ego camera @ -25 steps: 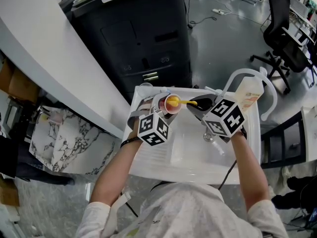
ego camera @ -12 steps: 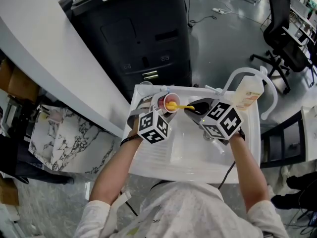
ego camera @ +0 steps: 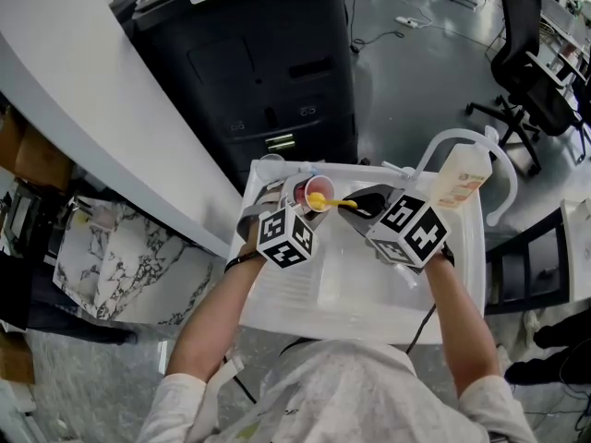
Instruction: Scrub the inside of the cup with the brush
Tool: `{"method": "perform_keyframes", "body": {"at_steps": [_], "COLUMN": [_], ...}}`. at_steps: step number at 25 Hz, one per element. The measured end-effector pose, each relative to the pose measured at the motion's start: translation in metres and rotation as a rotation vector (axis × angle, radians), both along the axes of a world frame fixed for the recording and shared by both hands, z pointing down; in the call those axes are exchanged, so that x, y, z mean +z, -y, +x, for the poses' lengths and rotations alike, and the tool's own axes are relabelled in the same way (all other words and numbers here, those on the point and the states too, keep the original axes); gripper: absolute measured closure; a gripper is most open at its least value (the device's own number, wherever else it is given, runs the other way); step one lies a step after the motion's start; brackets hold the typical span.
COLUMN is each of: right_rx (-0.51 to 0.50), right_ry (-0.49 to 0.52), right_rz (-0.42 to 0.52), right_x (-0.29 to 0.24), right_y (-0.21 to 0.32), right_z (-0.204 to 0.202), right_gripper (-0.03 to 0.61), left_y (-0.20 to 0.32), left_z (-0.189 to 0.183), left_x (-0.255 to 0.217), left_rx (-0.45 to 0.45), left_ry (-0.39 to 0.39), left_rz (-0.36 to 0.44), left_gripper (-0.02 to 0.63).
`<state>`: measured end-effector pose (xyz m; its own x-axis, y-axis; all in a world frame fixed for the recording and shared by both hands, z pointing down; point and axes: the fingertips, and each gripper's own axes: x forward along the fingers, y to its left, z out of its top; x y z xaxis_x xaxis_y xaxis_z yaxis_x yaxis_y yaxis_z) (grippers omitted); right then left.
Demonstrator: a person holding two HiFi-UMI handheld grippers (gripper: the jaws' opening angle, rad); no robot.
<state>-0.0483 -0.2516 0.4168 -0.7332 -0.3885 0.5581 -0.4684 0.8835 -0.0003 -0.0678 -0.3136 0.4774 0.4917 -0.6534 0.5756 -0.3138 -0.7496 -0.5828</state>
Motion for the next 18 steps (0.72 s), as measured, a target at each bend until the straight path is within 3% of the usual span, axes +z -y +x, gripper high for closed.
{"method": "perform_keyframes", "body": {"at_steps": [18], "right_rx": [0.013], "right_ry": [0.058], "right_rz": [0.01], "right_x": [-0.025], "right_y": [0.008], "right_z": [0.005], "right_gripper": [0.545], "left_y": [-0.009], "left_z": [0.004], "left_x": [0.009], "left_rx": [0.039], "left_ry": [0.035], "left_rz": [-0.021], "left_gripper": [0.313]}}
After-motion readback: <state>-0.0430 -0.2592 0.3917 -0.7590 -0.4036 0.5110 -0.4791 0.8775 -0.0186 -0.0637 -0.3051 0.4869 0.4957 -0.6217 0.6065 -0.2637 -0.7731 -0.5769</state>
